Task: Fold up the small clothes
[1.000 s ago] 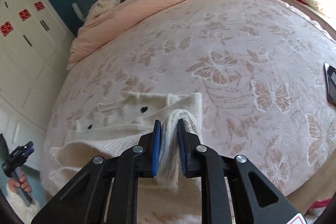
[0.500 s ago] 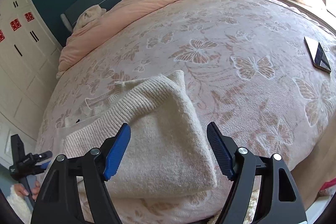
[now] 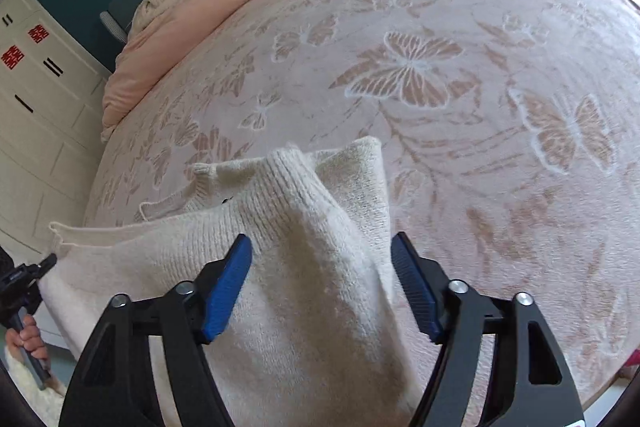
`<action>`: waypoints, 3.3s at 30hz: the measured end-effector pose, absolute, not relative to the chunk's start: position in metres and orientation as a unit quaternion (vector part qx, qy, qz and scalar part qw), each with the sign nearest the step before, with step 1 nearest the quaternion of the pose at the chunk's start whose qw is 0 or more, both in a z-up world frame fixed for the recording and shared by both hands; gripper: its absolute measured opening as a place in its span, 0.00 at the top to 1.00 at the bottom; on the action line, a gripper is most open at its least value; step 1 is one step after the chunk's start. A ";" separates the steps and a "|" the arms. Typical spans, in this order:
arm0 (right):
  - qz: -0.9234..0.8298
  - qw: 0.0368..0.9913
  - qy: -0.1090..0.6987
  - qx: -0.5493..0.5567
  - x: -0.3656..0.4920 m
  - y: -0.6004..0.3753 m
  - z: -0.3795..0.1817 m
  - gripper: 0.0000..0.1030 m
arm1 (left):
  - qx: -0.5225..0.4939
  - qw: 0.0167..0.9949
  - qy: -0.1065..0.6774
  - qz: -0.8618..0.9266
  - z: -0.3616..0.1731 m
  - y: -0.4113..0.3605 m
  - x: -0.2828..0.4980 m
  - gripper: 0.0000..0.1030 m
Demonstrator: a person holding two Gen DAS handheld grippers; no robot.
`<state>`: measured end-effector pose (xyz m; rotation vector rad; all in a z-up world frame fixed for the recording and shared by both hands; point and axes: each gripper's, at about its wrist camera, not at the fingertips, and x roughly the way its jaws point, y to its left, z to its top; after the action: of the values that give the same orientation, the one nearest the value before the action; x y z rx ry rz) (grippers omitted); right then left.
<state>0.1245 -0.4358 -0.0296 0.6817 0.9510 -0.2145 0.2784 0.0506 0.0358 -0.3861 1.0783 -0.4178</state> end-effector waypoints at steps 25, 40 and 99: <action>-0.185 0.859 0.371 0.302 0.027 -0.407 0.016 0.34 | -0.244 0.833 0.491 -0.068 -0.002 0.124 0.183 0.17; -0.146 0.752 0.397 0.506 0.024 -0.392 -0.066 0.24 | -0.380 0.772 0.509 -0.017 -0.063 0.104 0.135 0.17; -0.049 0.871 0.439 0.217 0.046 -0.318 0.035 0.83 | -0.118 0.880 0.457 -0.059 0.042 0.055 0.129 0.43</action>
<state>0.0461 -0.3176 0.0349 0.4547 0.9174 -0.1021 0.1289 0.0550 0.0424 -0.2466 0.9528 -0.1233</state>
